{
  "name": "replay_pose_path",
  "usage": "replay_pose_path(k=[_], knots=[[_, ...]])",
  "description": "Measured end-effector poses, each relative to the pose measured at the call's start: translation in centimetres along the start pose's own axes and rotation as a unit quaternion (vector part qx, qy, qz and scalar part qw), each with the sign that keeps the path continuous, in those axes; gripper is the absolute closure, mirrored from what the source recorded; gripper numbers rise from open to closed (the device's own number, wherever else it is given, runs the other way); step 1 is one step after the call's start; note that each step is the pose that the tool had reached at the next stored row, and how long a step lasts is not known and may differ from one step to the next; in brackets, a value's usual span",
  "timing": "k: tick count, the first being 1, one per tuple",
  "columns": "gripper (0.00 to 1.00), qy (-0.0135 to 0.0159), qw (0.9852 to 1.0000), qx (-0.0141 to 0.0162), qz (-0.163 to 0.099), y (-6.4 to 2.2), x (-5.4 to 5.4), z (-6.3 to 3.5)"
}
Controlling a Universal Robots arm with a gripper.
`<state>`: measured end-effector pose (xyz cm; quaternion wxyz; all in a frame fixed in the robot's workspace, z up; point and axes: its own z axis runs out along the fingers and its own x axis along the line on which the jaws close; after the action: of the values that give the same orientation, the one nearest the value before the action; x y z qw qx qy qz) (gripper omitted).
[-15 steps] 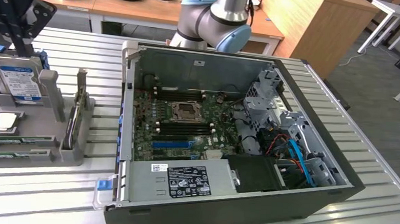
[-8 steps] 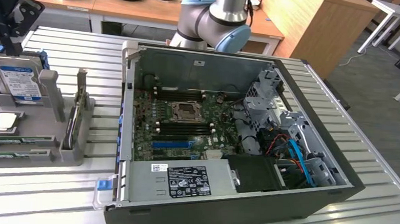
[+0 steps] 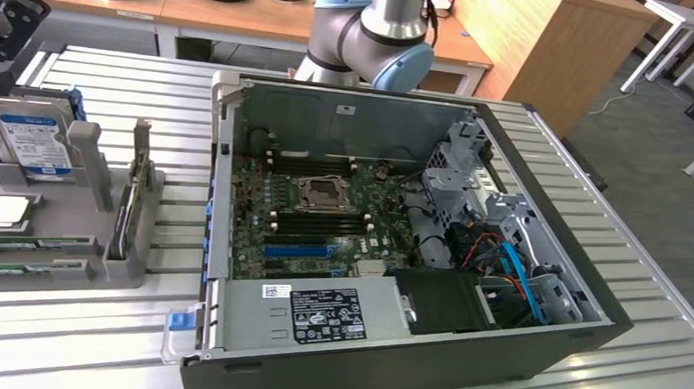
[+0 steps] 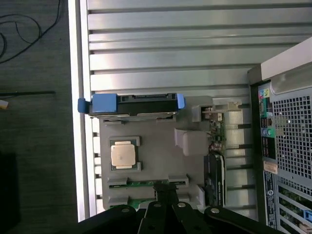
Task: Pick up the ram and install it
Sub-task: 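Reach for the ram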
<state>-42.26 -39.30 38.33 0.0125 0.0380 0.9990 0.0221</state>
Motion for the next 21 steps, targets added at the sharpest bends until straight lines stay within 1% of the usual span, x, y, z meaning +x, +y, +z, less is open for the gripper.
replay_pose_path(k=[4, 6, 13, 19, 21], knots=[[0.89, 0.0, 1.0, 0.0, 0.0, -0.05, 1.05, 0.01], [0.89, 0.0, 1.0, 0.0, 0.0, -0.07, 1.22, 0.01], [0.89, 0.0, 1.0, 0.0, 0.0, -0.06, 1.21, 0.01], [0.89, 0.0002, 1.0, 0.0, 0.0, -0.03, 0.45, 0.04], [0.89, 0.0002, 1.0, 0.0, 0.0, -0.03, 0.41, 0.04]])
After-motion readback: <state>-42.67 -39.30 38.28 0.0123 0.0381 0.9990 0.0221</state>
